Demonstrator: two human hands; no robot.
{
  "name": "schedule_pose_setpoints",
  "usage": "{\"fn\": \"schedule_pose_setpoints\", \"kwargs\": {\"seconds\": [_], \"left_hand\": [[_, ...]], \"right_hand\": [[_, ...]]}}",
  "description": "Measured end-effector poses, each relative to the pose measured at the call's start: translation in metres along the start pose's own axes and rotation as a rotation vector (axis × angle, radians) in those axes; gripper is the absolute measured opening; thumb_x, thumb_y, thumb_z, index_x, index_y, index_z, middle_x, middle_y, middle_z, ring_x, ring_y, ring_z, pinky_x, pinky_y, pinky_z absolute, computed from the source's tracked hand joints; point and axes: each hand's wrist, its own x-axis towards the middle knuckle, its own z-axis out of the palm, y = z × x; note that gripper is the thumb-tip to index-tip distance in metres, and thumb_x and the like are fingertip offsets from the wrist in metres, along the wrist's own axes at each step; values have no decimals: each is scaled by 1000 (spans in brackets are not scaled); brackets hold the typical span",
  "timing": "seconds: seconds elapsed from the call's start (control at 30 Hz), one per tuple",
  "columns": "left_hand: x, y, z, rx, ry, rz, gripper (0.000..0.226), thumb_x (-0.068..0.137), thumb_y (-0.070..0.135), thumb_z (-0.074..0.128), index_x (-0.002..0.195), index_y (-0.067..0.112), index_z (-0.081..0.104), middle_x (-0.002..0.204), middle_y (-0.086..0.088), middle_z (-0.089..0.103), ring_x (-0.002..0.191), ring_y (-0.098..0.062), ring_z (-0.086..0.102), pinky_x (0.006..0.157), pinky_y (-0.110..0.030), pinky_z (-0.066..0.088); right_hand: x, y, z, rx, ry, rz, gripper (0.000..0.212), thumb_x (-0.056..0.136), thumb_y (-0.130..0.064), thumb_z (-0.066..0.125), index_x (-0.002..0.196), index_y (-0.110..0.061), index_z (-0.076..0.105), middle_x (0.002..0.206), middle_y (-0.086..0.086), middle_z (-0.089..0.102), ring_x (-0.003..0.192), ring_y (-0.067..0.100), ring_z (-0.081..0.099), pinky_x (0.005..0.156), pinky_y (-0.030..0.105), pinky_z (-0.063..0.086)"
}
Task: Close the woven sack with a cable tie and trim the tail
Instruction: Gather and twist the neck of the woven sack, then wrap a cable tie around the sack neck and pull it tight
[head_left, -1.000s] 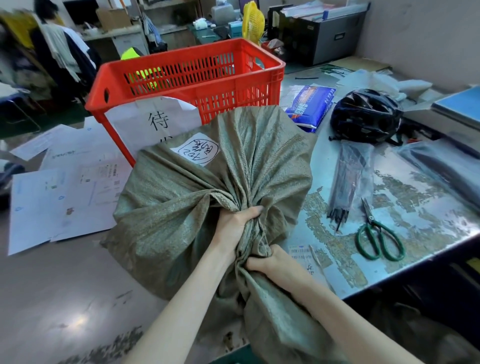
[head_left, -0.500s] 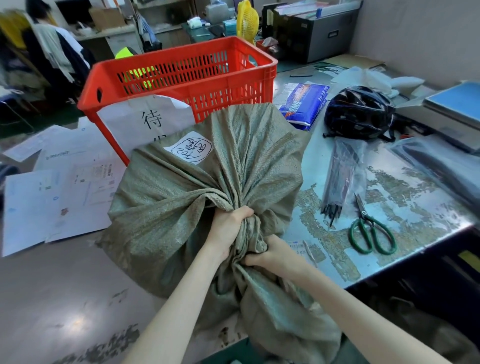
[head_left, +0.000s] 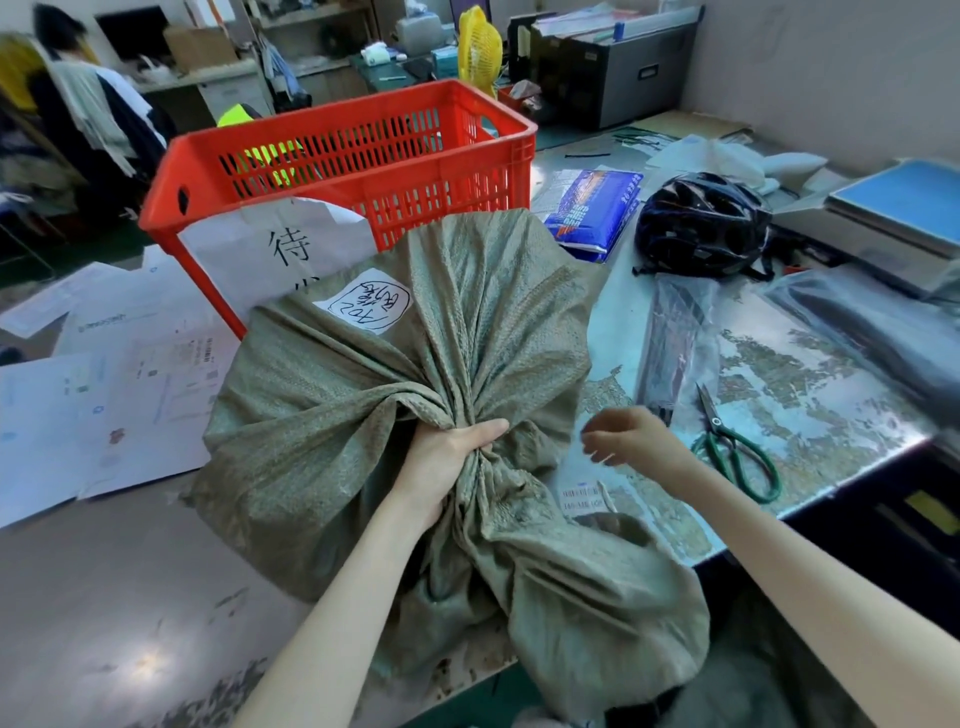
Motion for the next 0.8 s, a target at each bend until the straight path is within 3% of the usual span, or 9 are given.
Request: {"fn": "schedule_pose_setpoints", "kwargs": {"seconds": [0.1, 0.17, 0.27, 0.37, 0.5, 0.6, 0.67, 0.77, 0.8], "left_hand": [[4, -5, 1, -13, 69, -23, 21, 69, 3, 73, 55, 10, 60, 53, 5, 62, 57, -13, 58, 68, -25, 48], [4, -5, 5, -43, 107, -41, 9, 59, 11, 70, 56, 10, 61, 58, 0, 62, 63, -17, 57, 73, -32, 45], [6, -6, 8, -80, 137, -45, 5, 55, 13, 67, 58, 12, 64, 65, -3, 64, 69, -19, 58, 74, -33, 46], [8, -8, 7, -54, 134, -37, 5, 54, 14, 67, 57, 13, 65, 68, -5, 65, 73, -21, 59, 75, -35, 47], [6, -6, 7, -20, 93, -2, 14, 63, 5, 64, 49, 11, 65, 61, 1, 67, 67, -15, 63, 66, -21, 49], [4, -5, 8, -44, 66, -1, 31, 76, -9, 55, 51, 6, 68, 61, 0, 70, 61, -10, 65, 57, -16, 49], [5, -5, 7, -53, 76, 4, 28, 75, -10, 55, 54, 4, 68, 64, -2, 70, 62, -11, 65, 59, -17, 50], [5, -5, 6, -35, 94, 16, 4, 60, 1, 63, 61, 5, 66, 70, -2, 69, 72, -16, 64, 70, -22, 50], [5, -6, 5, -32, 98, 15, 8, 55, 6, 64, 63, 5, 66, 73, -3, 68, 75, -18, 63, 74, -26, 50]], "right_hand": [[19, 36, -13, -241, 326, 14, 16, 82, 3, 57, 92, -1, 68, 94, 17, 71, 79, 25, 63, 74, 34, 50], [26, 54, -24, -418, 402, -22, 27, 80, 8, 51, 96, -2, 69, 99, 17, 68, 86, 29, 61, 70, 32, 48], [30, 69, -34, -738, 359, -83, 37, 80, 13, 46, 102, -8, 67, 100, 15, 56, 95, 32, 52, 61, 35, 40], [36, 80, -37, -984, 283, -158, 38, 80, 12, 50, 107, -8, 67, 103, 17, 54, 98, 33, 48, 62, 35, 32], [44, 87, -34, -1117, 200, -165, 19, 84, -2, 56, 100, -10, 62, 102, 14, 49, 94, 30, 47, 64, 35, 35], [48, 89, -28, -1187, 219, -189, 13, 80, 3, 59, 89, -5, 60, 93, 16, 51, 86, 30, 50, 58, 34, 30], [47, 86, -25, -1255, 227, -213, 16, 76, 7, 62, 88, -4, 60, 94, 16, 53, 86, 30, 52, 58, 34, 30], [45, 81, -23, -1339, 149, -291, 23, 81, 4, 54, 102, -4, 59, 112, 14, 50, 104, 30, 49, 72, 34, 37], [44, 77, -24, -1356, 141, -319, 21, 81, 4, 55, 99, -4, 61, 112, 13, 50, 103, 30, 49, 74, 34, 39]]}}
